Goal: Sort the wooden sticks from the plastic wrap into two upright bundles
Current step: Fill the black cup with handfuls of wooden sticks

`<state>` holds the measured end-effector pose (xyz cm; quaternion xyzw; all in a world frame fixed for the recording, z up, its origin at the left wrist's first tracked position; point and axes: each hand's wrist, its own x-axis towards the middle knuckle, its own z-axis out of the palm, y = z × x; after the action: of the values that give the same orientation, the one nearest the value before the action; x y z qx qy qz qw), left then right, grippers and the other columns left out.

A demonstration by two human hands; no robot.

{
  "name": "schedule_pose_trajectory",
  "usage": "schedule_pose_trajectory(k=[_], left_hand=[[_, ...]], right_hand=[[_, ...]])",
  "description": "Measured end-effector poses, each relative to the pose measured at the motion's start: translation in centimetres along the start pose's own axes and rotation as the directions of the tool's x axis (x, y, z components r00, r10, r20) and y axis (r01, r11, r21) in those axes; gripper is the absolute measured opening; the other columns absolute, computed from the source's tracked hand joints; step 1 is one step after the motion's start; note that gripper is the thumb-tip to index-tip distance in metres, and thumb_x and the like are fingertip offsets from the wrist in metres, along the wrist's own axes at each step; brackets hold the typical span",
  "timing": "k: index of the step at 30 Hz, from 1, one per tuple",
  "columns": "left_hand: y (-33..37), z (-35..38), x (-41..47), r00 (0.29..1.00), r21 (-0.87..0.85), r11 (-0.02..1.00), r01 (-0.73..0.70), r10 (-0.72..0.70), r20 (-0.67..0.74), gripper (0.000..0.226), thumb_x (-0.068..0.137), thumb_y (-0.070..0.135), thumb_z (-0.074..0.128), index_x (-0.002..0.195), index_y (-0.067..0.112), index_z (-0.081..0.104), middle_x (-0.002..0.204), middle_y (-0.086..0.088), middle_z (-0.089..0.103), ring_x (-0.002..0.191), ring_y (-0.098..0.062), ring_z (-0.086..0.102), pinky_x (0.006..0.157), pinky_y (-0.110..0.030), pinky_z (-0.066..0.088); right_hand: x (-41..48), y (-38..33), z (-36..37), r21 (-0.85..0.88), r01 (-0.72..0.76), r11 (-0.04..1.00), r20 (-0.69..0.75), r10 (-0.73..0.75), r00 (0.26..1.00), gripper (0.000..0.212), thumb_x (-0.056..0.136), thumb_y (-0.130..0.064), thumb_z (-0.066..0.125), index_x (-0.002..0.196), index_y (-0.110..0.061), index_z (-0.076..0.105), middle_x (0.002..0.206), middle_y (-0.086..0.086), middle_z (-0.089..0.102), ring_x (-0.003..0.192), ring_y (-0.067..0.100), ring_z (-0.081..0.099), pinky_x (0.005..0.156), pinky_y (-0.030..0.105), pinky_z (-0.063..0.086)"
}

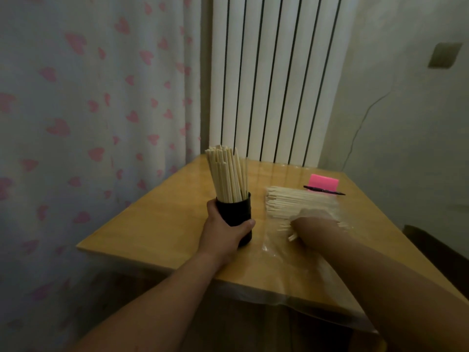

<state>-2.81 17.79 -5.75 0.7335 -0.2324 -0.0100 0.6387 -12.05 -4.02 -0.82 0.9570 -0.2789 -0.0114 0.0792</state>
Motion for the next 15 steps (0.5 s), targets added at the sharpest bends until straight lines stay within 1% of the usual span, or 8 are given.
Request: schedule_pose_trajectory(k=[2,4,5,7,9,10,12,15], left_hand=[[0.1,0.0,0.0,1.000,0.000,1.000,0.002,-0.002,-0.001,0.093,0.077,0.039,0.093,0.145,0.036,0.030,0.132,0.015,0.054,0.123,-0.013,0.055,0.099,-0.032,0.048],[0.1,0.0,0.0,1.000,0.005,1.000,0.002,-0.002,0.002,0.089,0.077,0.040,0.093,0.140,0.040,0.030,0.129,0.016,0.054,0.122,-0.013,0.056,0.098,-0.032,0.048],[0.1,0.0,0.0,1.000,0.006,1.000,0.000,-0.001,0.006,0.089,0.077,0.040,0.093,0.139,0.040,0.030,0.129,0.016,0.054,0.122,-0.013,0.056,0.098,-0.032,0.048],[0.1,0.0,0.0,1.000,0.002,1.000,0.002,-0.002,0.011,0.092,0.077,0.039,0.093,0.144,0.037,0.030,0.132,0.016,0.053,0.123,-0.012,0.055,0.099,-0.032,0.048],[0.1,-0.1,0.0,1.000,0.001,1.000,0.008,-0.008,0.007,0.095,0.077,0.040,0.093,0.148,0.035,0.029,0.133,0.015,0.053,0.123,-0.012,0.054,0.102,-0.034,0.049],[0.1,0.0,0.1,1.000,0.003,1.000,0.008,-0.008,0.004,0.096,0.077,0.040,0.093,0.148,0.035,0.029,0.133,0.015,0.053,0.123,-0.013,0.055,0.102,-0.035,0.049],[0.0,0.0,0.1,1.000,0.009,1.000,0.004,-0.004,0.002,0.094,0.076,0.041,0.093,0.146,0.036,0.030,0.132,0.015,0.053,0.122,-0.014,0.055,0.102,-0.037,0.051],[0.0,0.0,0.1,1.000,-0.001,1.000,0.006,-0.006,0.009,0.093,0.077,0.040,0.093,0.145,0.035,0.030,0.131,0.015,0.053,0.122,-0.013,0.055,0.099,-0.034,0.049]], right_hand=[[-0.4,0.3,0.4,0.114,-0.034,0.993,-0.043,0.039,0.998,0.025,0.105,-0.030,0.050,0.117,-0.018,0.067,0.118,0.008,0.066,0.108,0.024,0.061,0.092,0.034,0.049],[-0.6,0.7,0.5,0.176,-0.010,0.984,-0.071,0.022,0.997,0.021,0.105,-0.034,0.048,0.106,-0.019,0.063,0.113,0.005,0.066,0.100,0.022,0.060,0.084,0.032,0.045],[-1.0,0.9,0.4,0.136,0.018,0.991,-0.062,-0.009,0.998,0.020,0.106,-0.034,0.049,0.106,-0.018,0.062,0.112,0.004,0.065,0.100,0.022,0.060,0.082,0.032,0.044],[-1.7,1.4,0.0,0.034,0.053,0.998,-0.037,-0.052,0.998,0.025,0.106,-0.036,0.052,0.117,-0.015,0.061,0.116,0.002,0.063,0.104,0.022,0.062,0.084,0.032,0.047],[-2.5,1.8,-0.6,-0.132,0.114,0.985,-0.064,-0.123,0.990,0.033,0.104,-0.036,0.052,0.135,-0.025,0.059,0.126,0.001,0.062,0.107,0.021,0.064,0.089,0.033,0.054],[-2.9,1.9,-0.8,-0.171,0.134,0.976,-0.083,-0.150,0.985,0.034,0.104,-0.036,0.051,0.136,-0.029,0.058,0.129,0.002,0.061,0.107,0.021,0.065,0.087,0.034,0.055],[-3.7,1.9,-1.6,-0.170,0.166,0.971,-0.140,-0.190,0.972,0.029,0.104,-0.040,0.048,0.129,-0.030,0.059,0.127,0.002,0.062,0.101,0.020,0.067,0.078,0.033,0.055],[-4.3,1.7,-3.2,-0.084,0.242,0.967,-0.214,-0.255,0.943,0.030,0.106,-0.051,0.039,0.105,-0.033,0.063,0.103,-0.005,0.064,0.083,0.010,0.064,0.074,0.030,0.057]])
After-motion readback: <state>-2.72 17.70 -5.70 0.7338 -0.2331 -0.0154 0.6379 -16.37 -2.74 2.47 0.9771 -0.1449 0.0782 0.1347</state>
